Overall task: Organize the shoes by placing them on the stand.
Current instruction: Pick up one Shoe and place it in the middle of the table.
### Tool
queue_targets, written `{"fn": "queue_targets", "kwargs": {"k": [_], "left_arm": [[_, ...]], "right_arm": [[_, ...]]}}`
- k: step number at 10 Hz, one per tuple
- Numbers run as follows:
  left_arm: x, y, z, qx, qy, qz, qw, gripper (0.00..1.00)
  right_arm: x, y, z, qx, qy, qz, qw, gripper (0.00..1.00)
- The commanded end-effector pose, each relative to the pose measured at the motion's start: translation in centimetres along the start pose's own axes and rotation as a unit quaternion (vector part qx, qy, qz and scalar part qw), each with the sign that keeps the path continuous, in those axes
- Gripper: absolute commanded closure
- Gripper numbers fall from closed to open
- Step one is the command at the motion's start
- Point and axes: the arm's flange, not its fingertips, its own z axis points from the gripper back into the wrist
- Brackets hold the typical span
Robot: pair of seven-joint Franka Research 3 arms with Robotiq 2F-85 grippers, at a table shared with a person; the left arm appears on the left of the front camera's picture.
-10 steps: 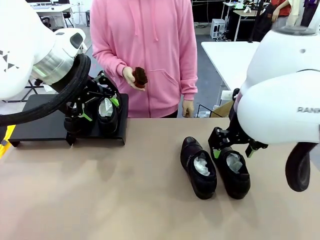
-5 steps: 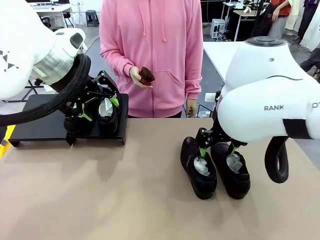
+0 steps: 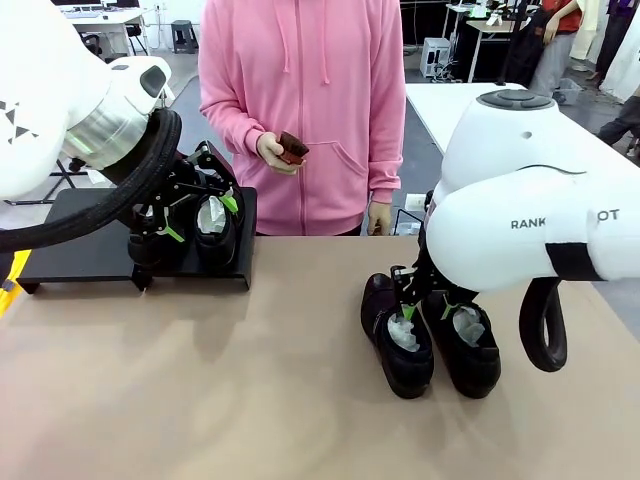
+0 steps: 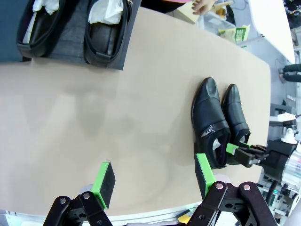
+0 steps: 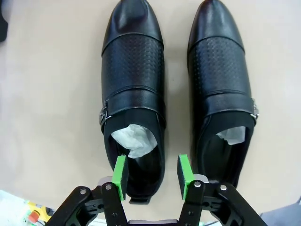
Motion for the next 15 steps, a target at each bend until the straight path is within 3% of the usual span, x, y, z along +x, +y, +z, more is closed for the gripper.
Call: {"fn": "queue_targets", "kwargs": {"k": [1,13,14,15], "left_arm": [[0.0,0.2,0.0,-0.007,-0.004,0.000,1.000,0.12],[0.0,0.2,0.0,-0.007,-0.004,0.000,1.000,0.12],[0.0,0.2,0.0,-0.007,-0.004,0.000,1.000,0.12],[0.0,0.2,0.0,-0.007,-0.004,0.000,1.000,0.12]], "right_arm": [[0.6,1.2,-1.4,-0.005,-0.004,-0.011,1.000,0.43],[1.8,0.4,-6.1,-0.028,0.032,-0.019,0.999,0.43],[1.8,0.3,-6.1,-0.032,0.029,-0.014,0.999,0.55],[1.9,0.3,-6.3,-0.034,0.031,-0.012,0.999,0.73]]}}
